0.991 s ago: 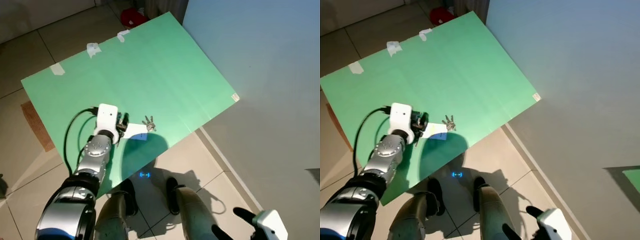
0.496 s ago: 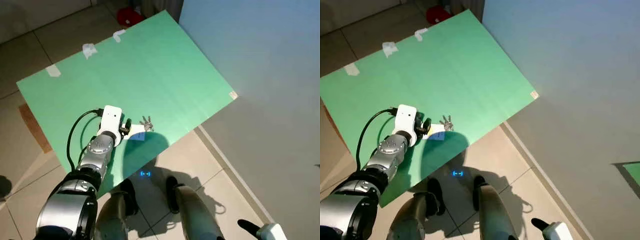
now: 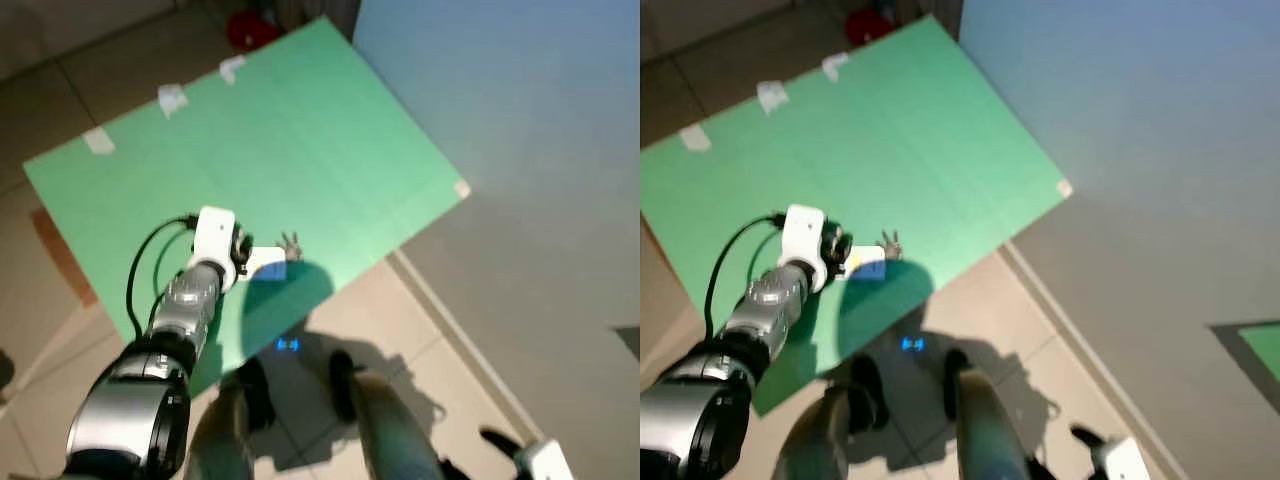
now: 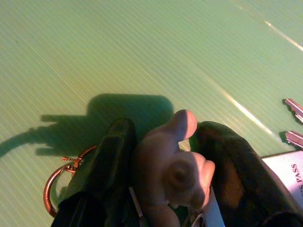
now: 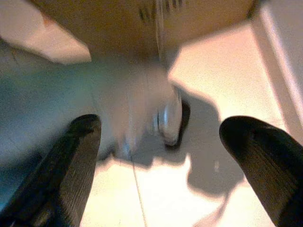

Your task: Hang keys on a hook

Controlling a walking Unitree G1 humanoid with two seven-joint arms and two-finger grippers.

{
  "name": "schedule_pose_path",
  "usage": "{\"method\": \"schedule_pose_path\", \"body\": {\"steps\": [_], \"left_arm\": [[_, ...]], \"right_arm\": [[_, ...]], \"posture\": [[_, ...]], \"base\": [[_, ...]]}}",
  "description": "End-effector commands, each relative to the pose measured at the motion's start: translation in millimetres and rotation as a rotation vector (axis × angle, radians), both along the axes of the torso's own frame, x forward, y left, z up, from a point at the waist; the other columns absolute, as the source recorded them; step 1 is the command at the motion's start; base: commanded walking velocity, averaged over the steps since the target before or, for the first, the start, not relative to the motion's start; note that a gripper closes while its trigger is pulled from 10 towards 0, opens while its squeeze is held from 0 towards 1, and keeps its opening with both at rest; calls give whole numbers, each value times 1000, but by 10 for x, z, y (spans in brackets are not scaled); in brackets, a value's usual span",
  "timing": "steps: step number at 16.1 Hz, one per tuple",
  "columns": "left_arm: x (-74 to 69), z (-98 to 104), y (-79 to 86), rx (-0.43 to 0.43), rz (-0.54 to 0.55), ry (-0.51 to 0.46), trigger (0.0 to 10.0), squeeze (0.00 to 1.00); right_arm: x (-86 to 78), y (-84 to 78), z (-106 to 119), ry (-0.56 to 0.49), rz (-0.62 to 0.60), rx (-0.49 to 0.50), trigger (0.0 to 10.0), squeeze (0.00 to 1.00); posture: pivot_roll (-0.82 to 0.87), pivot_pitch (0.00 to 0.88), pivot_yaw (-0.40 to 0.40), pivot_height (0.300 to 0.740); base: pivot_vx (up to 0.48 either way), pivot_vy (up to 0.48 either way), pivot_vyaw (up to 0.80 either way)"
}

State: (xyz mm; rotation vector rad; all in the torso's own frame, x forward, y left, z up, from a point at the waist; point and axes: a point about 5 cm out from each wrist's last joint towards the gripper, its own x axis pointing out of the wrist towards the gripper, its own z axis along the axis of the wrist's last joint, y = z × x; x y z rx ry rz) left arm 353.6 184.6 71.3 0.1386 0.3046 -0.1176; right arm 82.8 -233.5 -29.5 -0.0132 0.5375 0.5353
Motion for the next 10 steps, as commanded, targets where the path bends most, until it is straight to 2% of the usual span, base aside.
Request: {"method": "schedule_pose_path", "body": {"steps": [1,5,7,10], "left_arm": [[-178,-280,5,-21,5,114,0,0],[-66,-16,-75,-103,-5,-77,0,0],[-37,159,-154,-144,-51,-165,0,0],[-16,327,-113,-156,-47,-226,0,0]], "right_arm": [[-352,1,-204,170,1,-20,10000,0],[-237,22,-367,179,-47,-11,10000,0],[-167,80,-438,186,-45,-11,10000,0],[-85,106,-443,161,-45,-9,10000,0]], "posture": [[-496,453,-86,740],[-444,420,-59,740],[-408,401,-47,740],[-385,379,-37,740]], "base": [[0,0,0],[0,0,0],[0,0,0],[0,0,0]]}}
